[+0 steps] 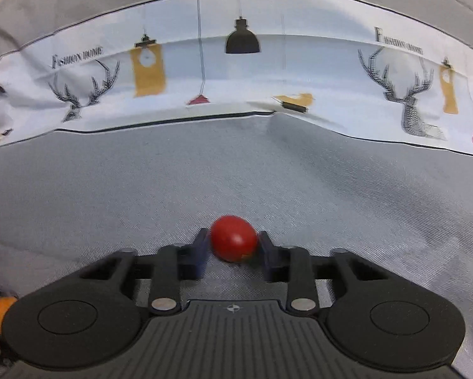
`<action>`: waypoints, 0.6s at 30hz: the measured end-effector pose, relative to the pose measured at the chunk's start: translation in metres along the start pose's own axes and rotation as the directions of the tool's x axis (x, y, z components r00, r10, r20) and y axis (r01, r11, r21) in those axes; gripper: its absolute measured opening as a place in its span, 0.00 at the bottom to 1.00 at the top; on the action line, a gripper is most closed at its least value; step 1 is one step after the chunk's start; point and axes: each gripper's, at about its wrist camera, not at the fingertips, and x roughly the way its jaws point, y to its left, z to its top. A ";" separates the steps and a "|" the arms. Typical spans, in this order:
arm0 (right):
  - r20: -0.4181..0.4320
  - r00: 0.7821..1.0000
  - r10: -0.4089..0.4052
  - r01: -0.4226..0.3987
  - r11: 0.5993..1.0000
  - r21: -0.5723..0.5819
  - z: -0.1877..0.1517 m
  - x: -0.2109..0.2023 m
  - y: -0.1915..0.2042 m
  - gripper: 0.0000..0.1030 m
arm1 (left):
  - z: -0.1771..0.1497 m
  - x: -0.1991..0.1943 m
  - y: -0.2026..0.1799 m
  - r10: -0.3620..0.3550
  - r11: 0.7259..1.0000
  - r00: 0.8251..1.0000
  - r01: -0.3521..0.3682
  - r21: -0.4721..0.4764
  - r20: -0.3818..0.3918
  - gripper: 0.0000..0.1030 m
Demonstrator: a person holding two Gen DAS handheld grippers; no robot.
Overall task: Organize fruits
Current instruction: 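Reach the left tool to the orange while the right tool reaches the red tomato, then close the left tool on the orange while the right tool grasps the red tomato, then carry the held orange and red tomato over the blue plate with both tools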
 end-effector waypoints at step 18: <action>0.141 0.990 0.022 -0.035 0.995 0.094 0.001 -0.262 0.072 0.31 | -0.117 -0.219 0.033 0.035 0.996 0.999 -0.032 -0.088 0.036 0.40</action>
